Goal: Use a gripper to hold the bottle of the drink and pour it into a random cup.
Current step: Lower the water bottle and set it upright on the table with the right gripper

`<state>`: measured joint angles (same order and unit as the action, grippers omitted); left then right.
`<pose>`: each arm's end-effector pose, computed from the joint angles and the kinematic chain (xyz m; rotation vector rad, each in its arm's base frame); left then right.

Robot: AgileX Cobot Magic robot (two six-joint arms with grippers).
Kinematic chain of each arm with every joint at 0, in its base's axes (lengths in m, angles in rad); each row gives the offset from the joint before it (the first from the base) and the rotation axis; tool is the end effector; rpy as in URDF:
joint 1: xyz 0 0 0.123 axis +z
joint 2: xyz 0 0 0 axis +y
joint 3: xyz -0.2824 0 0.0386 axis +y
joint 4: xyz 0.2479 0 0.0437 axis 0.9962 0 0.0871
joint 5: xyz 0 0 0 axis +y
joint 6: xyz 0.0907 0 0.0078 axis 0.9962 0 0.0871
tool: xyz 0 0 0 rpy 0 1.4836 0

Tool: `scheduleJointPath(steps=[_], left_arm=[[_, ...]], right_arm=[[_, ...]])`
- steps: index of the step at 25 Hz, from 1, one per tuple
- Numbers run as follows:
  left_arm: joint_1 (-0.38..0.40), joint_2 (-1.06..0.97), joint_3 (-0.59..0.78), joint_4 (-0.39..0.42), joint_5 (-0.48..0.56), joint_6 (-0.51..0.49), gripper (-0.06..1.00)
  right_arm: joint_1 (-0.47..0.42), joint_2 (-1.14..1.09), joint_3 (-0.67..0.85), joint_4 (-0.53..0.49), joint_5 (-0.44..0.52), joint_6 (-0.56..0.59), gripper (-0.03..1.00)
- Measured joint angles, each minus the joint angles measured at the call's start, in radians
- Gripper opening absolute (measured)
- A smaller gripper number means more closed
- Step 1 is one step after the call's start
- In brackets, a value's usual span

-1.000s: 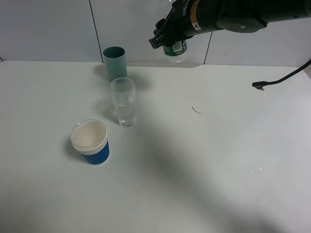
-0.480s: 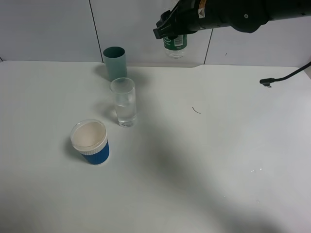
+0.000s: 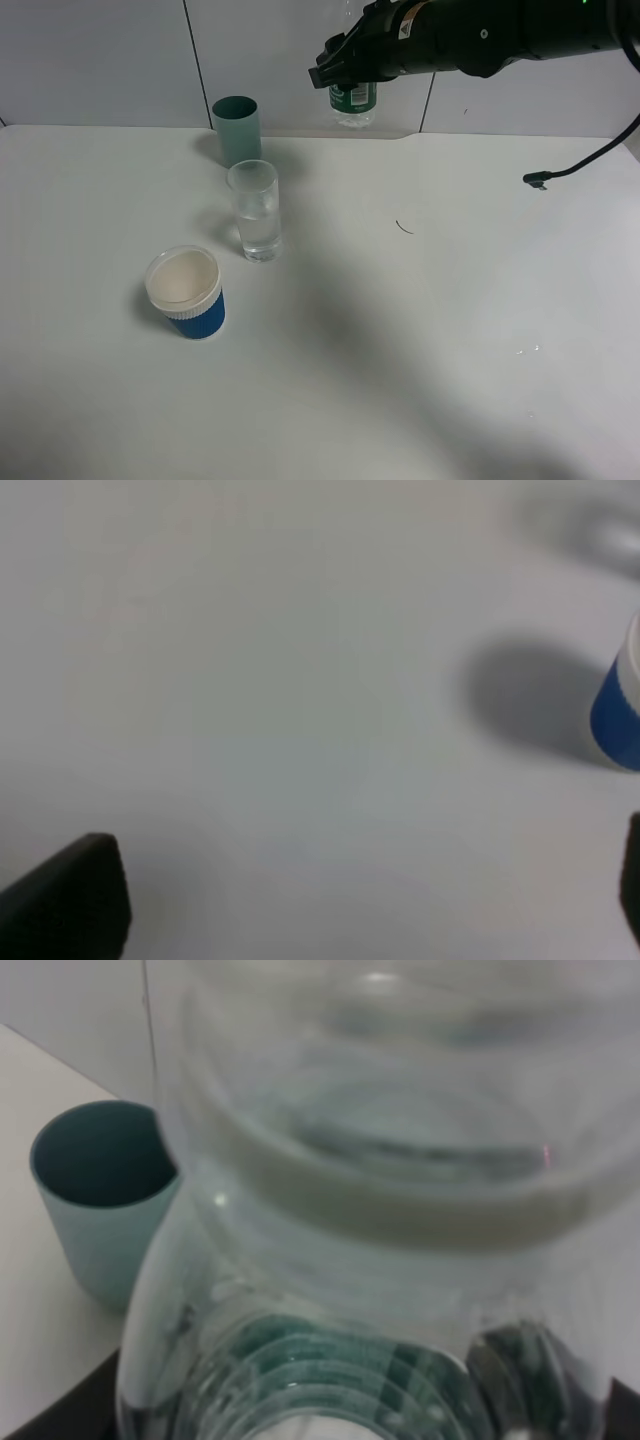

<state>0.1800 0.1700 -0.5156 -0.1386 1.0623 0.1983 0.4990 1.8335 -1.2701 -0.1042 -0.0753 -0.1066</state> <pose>0.0215 -0.0073 0.2809 0.0136 2.1912 0.0421 0.3748 0.2051 0.2546 -0.6916 1.8524 0.1958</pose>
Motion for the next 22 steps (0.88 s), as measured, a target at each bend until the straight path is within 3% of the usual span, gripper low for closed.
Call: scheduleJointPath(steps=[5, 9, 15, 22], left_arm=[[0.0, 0.0, 0.0, 0.0, 0.0, 0.0, 0.99], [0.0, 0.0, 0.0, 0.0, 0.0, 0.0, 0.99], [0.0, 0.0, 0.0, 0.0, 0.0, 0.0, 0.99], [0.0, 0.0, 0.0, 0.0, 0.0, 0.0, 0.99]], right_arm=[[0.0, 0.026, 0.012, 0.158, -0.024, -0.163, 0.56], [0.0, 0.031, 0.107, 0.279, -0.137, -0.288, 0.56], [0.0, 0.034, 0.234, 0.26, -0.308, -0.248, 0.56], [0.0, 0.064, 0.278, 0.184, -0.401, -0.111, 0.56]])
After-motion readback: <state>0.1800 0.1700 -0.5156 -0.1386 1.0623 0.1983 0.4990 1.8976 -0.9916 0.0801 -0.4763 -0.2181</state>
